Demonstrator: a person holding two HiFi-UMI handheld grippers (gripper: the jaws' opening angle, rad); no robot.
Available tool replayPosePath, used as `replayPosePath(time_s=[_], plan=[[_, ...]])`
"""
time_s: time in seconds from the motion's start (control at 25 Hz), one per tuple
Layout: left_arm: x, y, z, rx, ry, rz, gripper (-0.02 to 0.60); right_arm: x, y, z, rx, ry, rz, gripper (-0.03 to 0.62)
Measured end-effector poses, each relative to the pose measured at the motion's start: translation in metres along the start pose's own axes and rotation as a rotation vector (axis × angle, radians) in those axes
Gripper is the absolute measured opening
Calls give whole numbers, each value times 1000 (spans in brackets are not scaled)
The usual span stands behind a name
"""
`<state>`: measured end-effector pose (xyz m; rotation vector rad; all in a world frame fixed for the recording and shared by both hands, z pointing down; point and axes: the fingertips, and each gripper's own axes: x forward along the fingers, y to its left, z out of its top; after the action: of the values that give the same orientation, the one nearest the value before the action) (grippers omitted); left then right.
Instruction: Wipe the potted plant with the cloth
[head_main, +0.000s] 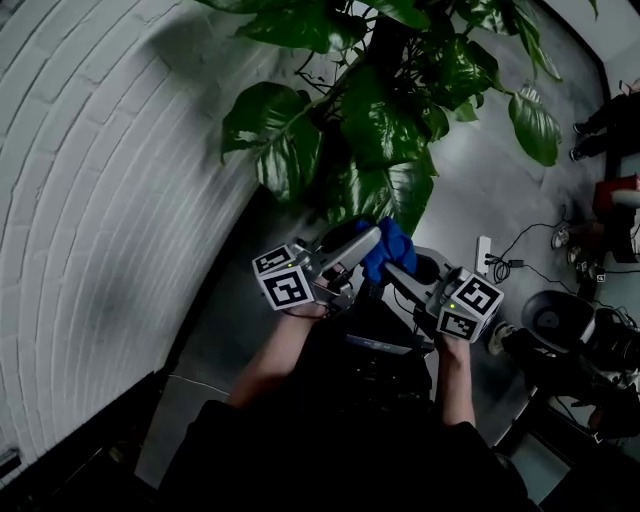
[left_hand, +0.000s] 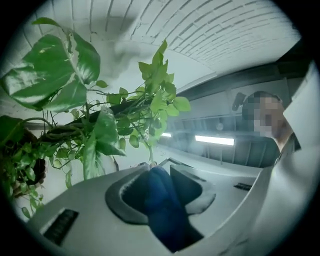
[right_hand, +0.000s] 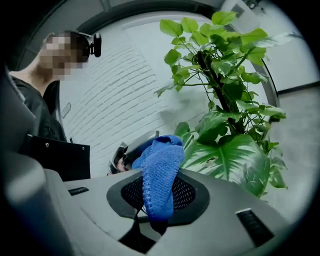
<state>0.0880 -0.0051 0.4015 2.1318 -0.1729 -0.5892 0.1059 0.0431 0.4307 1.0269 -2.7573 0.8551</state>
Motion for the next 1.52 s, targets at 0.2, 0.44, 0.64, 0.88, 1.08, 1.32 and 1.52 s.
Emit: replayPosePath(time_s=[0.2,0.44,0.64,0.88,1.08,1.32,1.52], plan=[[-35,14,30,25,-140,109,164,-21,-21,25,19,-74,37,81],[-61,60,14,-82,-233,255,359,-50,-66,53,-49,-82,-32,80],[-36,72,-19,-300,-296,74,373,-25,-86,62,-258,75,-69,80],[-22,72,-36,-316,-292,10,359,35,-119,35,-326,291,-57,80],[-16,71,-39,-292,-272,13,354,65,-144,67,-364,244,-136,80],[-16,64,-34,-298,-294,-34,354,95,-136,59,-403,333,-80,80],[-16,55,-30,-293,-292,-90,356,94,-117,40,-400,397,-16,80]])
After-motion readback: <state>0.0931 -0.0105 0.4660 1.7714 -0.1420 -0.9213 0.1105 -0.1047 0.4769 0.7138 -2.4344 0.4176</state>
